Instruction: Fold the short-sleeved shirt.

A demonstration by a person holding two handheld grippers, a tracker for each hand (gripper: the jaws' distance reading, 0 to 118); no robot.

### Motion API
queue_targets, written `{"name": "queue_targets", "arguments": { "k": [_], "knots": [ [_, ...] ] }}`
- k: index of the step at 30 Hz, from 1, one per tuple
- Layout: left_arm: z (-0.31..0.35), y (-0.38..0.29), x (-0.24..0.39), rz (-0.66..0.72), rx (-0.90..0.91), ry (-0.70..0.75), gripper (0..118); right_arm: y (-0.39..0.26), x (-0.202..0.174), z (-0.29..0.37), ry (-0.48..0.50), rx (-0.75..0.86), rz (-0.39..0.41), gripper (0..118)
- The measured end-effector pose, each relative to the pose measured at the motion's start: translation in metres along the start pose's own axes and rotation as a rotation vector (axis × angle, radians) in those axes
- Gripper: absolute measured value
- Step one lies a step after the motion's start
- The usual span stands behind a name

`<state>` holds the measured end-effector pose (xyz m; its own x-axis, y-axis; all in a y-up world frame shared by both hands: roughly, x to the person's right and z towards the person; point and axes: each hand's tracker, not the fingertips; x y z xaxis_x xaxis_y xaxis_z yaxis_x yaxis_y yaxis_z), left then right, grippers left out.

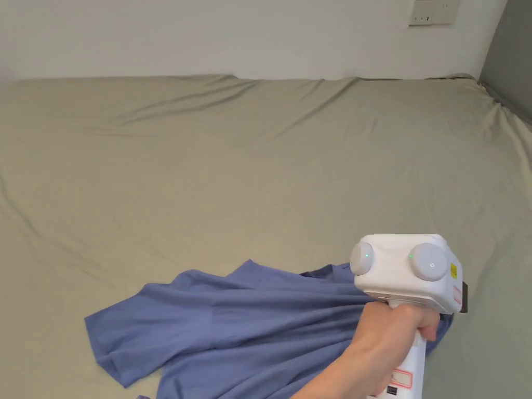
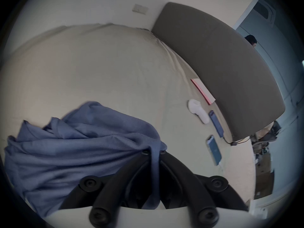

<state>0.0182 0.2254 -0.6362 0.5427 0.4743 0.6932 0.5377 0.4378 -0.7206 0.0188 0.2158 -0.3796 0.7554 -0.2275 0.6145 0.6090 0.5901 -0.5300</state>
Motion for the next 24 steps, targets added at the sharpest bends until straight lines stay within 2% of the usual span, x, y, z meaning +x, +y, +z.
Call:
{"name": "queue_targets", "arguments": {
  "k": [2, 3, 4, 5, 6, 7, 12, 13, 14, 15, 17, 19, 22, 23, 24],
  "knots": [
    [-0.006, -0.007, -0.007, -0.014, -0.002, 0.079, 4, -0.001, 0.004, 0.001, 0.003, 0.002, -0.004, 0],
    [-0.006, -0.009, -0.011, -0.044, -0.016, 0.131, 27, -0.001, 0.003, 0.0, 0.004, 0.004, -0.004, 0],
    [-0.003, -0.012, -0.015, -0.056, -0.027, 0.195, 88, -0.001, 0.003, -0.001, 0.003, 0.002, -0.003, 0],
    [-0.001, -0.015, -0.023, -0.08, -0.06, 0.215, 118, -0.002, 0.004, -0.001, 0.006, 0.0, -0.004, 0],
    [0.01, -0.024, -0.032, -0.113, -0.09, 0.264, 115, -0.003, 0.003, -0.001, 0.009, -0.001, -0.005, 0],
    [0.03, -0.034, -0.038, -0.137, -0.056, 0.262, 106, -0.005, 0.0, -0.001, 0.014, -0.002, -0.006, 0],
    [0.148, -0.094, -0.103, -0.067, 0.016, 0.367, 102, -0.02, -0.01, -0.002, 0.056, -0.005, -0.016, 0],
    [0.185, -0.115, -0.127, -0.014, 0.048, 0.392, 83, -0.023, -0.015, -0.001, 0.073, -0.008, -0.014, 0],
    [0.21, -0.132, -0.142, 0.033, 0.069, 0.411, 46, -0.026, -0.019, -0.001, 0.087, -0.013, -0.007, 0],
    [0.235, -0.15, -0.158, 0.08, 0.079, 0.422, 0, -0.028, -0.025, -0.004, 0.098, -0.02, 0.003, 0],
    [0.28, -0.186, -0.193, 0.172, 0.077, 0.537, 0, -0.033, -0.036, -0.006, 0.124, -0.034, 0.022, 0],
    [0.311, -0.216, -0.216, 0.191, 0.066, 0.638, 0, -0.036, -0.052, -0.01, 0.148, -0.05, 0.044, 0],
    [0.337, -0.254, -0.247, 0.275, 0.042, 0.623, 0, -0.044, -0.072, -0.01, 0.173, -0.062, 0.081, 0],
    [0.336, -0.263, -0.254, 0.296, 0.019, 0.608, 5, -0.044, -0.08, -0.01, 0.179, -0.07, 0.09, 0],
    [0.333, -0.27, -0.26, 0.317, 0.005, 0.637, 38, -0.046, -0.086, -0.01, 0.181, -0.077, 0.095, 0]
  ]
}}
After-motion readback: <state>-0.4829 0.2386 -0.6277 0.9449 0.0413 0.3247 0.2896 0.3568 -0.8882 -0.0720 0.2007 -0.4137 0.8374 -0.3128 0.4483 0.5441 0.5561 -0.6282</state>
